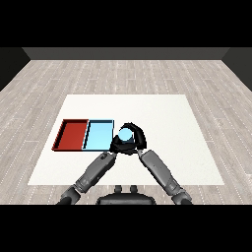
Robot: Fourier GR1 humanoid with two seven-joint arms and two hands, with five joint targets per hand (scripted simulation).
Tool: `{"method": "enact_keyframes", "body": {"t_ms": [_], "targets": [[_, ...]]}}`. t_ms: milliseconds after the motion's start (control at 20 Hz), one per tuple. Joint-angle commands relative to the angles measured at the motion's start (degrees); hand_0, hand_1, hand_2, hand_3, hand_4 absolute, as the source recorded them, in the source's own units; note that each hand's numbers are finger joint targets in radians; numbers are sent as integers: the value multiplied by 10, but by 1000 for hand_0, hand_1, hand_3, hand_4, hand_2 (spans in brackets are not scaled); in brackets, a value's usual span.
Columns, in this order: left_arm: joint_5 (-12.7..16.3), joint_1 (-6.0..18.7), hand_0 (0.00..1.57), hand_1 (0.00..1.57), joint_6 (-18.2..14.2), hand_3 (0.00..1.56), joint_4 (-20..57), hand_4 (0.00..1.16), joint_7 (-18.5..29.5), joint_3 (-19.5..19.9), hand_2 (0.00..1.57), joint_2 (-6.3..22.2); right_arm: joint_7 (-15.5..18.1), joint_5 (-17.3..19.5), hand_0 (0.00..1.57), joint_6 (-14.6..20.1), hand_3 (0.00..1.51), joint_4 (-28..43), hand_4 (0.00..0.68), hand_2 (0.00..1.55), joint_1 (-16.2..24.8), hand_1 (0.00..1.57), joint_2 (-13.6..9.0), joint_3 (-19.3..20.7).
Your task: Pick the blue can and put it in the blue box
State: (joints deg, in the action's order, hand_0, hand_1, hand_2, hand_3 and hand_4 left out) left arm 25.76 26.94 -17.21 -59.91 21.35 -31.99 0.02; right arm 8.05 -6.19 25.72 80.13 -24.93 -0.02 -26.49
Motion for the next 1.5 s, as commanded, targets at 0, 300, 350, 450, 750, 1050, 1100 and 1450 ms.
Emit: {"method": "enact_keyframes", "body": {"t_ms": [0,300,350,450,750,1050,1100,1450], "targets": [[12,7,0,0,-61,0,21,476,2,-49,0,0,33,-37,1484,11,1394,-9,592,1467,1,1484,0,-6],[77,11,858,858,-49,769,2,571,8,6,942,0,13,-66,1450,43,1391,38,614,1452,-7,1450,0,-38],[112,-13,1437,1437,-40,1215,14,625,54,-24,1407,0,12,-78,1455,36,1387,24,615,1445,-25,1455,0,-40],[140,27,1571,1571,-42,1471,40,747,58,-18,1571,0,22,-85,1459,42,1395,28,626,1442,-5,1459,0,-36],[167,50,1571,1571,-57,1510,81,996,115,-50,1571,0,-5,-76,1426,62,1393,48,609,1441,-15,1426,0,-35],[146,29,1571,1571,-18,1538,107,1043,190,-24,1571,0,-2,-84,824,-7,622,7,31,926,-21,824,-4,-25],[149,37,1571,1571,-56,1535,74,1122,165,-37,1571,0,2,-59,0,10,0,24,0,0,15,0,-1,-45],[130,9,1571,1571,-31,1528,73,1133,179,-26,1571,0,-24,-44,0,-48,0,15,0,0,-11,0,0,20]]}}
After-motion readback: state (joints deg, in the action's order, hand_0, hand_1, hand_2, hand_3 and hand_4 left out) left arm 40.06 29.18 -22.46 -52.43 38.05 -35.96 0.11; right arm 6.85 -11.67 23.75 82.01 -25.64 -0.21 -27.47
